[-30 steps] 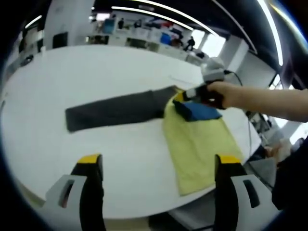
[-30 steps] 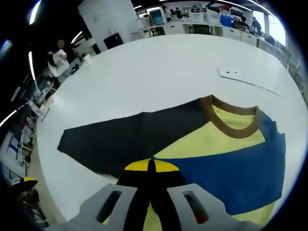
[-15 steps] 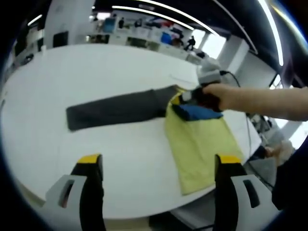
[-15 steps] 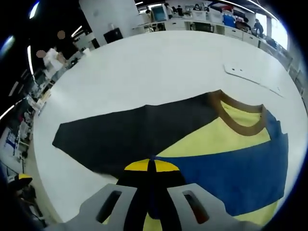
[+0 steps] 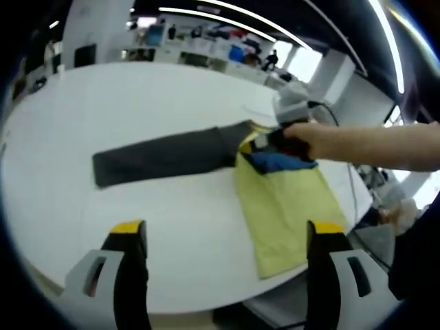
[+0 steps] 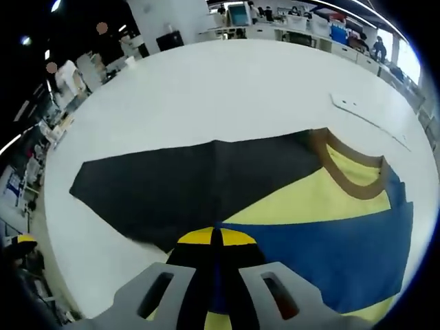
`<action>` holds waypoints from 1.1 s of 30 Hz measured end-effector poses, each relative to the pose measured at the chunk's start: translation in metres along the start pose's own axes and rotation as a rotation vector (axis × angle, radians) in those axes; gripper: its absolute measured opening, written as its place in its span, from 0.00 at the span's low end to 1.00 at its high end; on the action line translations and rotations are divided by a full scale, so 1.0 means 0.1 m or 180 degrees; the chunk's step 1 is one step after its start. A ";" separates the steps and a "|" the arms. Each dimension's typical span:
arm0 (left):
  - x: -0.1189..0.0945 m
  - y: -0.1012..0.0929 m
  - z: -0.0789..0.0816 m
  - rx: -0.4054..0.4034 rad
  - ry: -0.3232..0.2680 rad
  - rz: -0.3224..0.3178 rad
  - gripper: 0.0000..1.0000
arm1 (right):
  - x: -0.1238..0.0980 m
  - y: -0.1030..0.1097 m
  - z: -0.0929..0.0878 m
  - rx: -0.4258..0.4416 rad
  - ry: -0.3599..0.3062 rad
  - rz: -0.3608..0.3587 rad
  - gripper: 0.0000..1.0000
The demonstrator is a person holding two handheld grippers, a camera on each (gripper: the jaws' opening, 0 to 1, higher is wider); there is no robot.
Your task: Fold the garment on the visible template until the final outline fits inside the template.
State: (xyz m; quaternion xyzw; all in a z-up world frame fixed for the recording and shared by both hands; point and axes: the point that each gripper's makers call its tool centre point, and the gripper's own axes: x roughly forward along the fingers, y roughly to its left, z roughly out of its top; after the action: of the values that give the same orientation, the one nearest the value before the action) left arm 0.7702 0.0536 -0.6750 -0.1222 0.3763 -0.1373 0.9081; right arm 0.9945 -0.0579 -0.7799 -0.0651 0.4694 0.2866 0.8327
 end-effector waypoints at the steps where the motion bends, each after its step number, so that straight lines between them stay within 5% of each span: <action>1: 0.01 -0.01 0.00 0.0007 0.0005 -0.0003 0.92 | 0.01 0.00 0.00 0.0010 0.0007 0.0003 0.02; 13: -0.01 -0.01 0.00 0.0025 0.0014 0.0001 0.92 | 0.02 0.03 -0.04 -0.0193 0.0065 0.0029 0.02; 18: -0.02 -0.03 0.01 0.0046 0.0010 -0.0004 0.93 | -0.03 0.08 0.04 -0.0527 -0.0049 0.0035 0.03; 33: -0.03 -0.24 0.10 0.0140 0.0004 -0.0058 0.92 | -0.30 0.11 0.19 -0.0600 -0.0202 0.0177 0.16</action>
State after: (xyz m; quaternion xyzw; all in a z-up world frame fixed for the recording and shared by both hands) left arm 0.7716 0.0330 -0.6581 -0.1056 0.3726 -0.1539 0.9090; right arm 0.9902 -0.0541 -0.7430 -0.1209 0.4153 0.3544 0.8290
